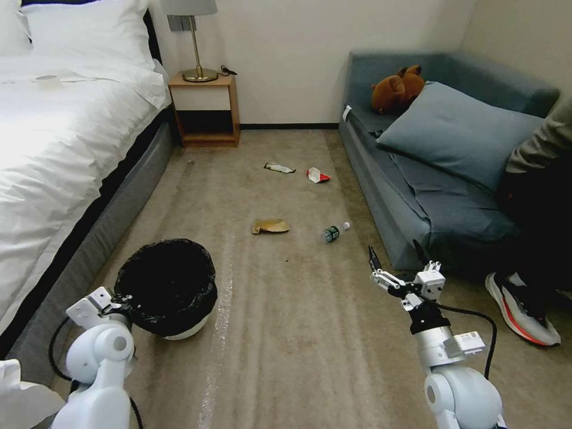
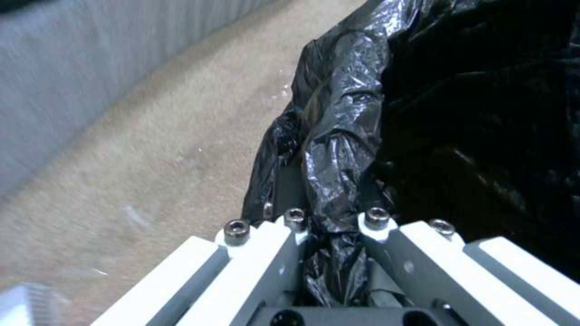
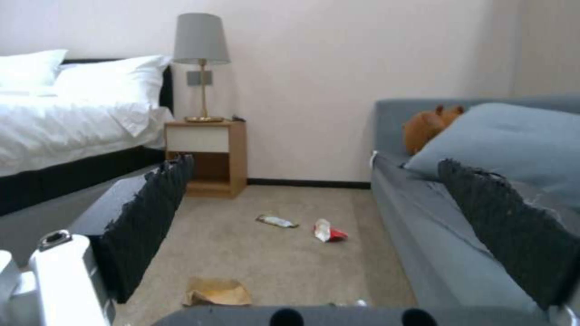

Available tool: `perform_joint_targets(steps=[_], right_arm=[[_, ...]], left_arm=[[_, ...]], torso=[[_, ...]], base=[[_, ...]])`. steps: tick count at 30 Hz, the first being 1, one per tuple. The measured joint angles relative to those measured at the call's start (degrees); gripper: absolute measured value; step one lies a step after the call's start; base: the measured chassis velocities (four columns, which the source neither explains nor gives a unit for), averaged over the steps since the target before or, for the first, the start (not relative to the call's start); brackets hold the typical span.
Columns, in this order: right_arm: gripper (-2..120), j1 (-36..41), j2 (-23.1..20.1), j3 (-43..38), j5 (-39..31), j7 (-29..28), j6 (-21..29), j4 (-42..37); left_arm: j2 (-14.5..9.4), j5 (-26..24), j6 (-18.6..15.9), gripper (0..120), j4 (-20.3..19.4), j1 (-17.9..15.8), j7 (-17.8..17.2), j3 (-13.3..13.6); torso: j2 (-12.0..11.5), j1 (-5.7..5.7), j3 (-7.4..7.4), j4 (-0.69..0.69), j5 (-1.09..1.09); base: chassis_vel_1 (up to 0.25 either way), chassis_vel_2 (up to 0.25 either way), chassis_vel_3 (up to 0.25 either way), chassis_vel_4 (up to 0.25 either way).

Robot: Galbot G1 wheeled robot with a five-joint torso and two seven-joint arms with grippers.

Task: Pick up the trash bin, then pick up the garbage on the floor and place it into the trash bin.

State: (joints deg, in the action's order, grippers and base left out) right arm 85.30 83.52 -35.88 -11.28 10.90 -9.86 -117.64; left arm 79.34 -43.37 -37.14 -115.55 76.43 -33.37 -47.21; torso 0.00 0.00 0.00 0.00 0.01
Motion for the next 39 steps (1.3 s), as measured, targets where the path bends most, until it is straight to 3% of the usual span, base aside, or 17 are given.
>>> perform_joint_targets(steps=[1,4,5,7,10,17,22,28,39], right_arm=[[100,0.0,0.0,0.0,0.0,0.0,0.0,0.0],[100,0.1,0.6,0.8,0.1,-1.3,-1.6,0.9],[100,0.1,0.6,0.8,0.1,-1.3,-1.6,0.9],[100,0.3,1.3,0.8,1.7,-3.0,-3.3,1.8],[100,0.4,1.5,0.8,2.0,-4.1,-4.0,2.4],[100,1.1,1.7,-0.3,2.6,-3.1,-5.4,4.2],[100,1.2,2.0,-0.6,2.8,-2.4,-5.9,5.4],[100,0.4,2.2,-0.6,2.9,-2.2,-5.7,6.5],[100,-0.6,2.2,-0.6,2.9,-1.5,-5.4,7.2]], left_arm=[[0.0,0.0,0.0,1,0.0,0.0,0.0,0.0],[-0.1,3.8,-2.6,1,-8.0,5.3,4.9,-0.5],[-0.1,3.8,-2.6,1,-8.0,5.3,4.9,-0.5],[-0.1,7.1,-3.0,1,-12.1,7.3,8.1,-0.5],[0.1,11.5,-1.4,1,-14.6,9.0,10.8,-1.2],[0.5,14.0,-0.8,1,-19.6,11.5,13.1,-1.1],[1.6,15.2,-0.7,1,-20.3,11.8,13.8,-0.7],[3.1,14.4,-0.4,1,-18.7,10.9,12.0,-0.7],[3.4,13.7,0.0,1,-16.9,10.3,11.6,-1.0]], torso=[[0.0,0.00,0.00,0.00,0.00],[0.0,0.00,0.00,0.02,0.00],[0.0,0.00,0.00,0.02,0.00],[0.0,0.00,0.00,-0.01,0.00],[0.0,0.00,0.00,0.00,0.00],[0.0,0.00,0.00,0.00,0.01],[0.0,0.00,0.00,0.00,-0.01],[0.0,0.00,0.00,0.00,-0.01],[0.0,0.00,0.00,0.00,-0.01]], base=[[0.000,0.000,0.000,0.000],[0.000,0.000,0.000,0.000],[0.000,0.000,0.000,0.000],[0.000,0.000,0.000,0.000],[0.000,0.000,0.000,0.000],[0.000,0.000,0.000,0.000],[0.000,0.000,0.000,0.000],[0.000,0.000,0.000,0.000],[0.000,0.000,0.000,0.000]])
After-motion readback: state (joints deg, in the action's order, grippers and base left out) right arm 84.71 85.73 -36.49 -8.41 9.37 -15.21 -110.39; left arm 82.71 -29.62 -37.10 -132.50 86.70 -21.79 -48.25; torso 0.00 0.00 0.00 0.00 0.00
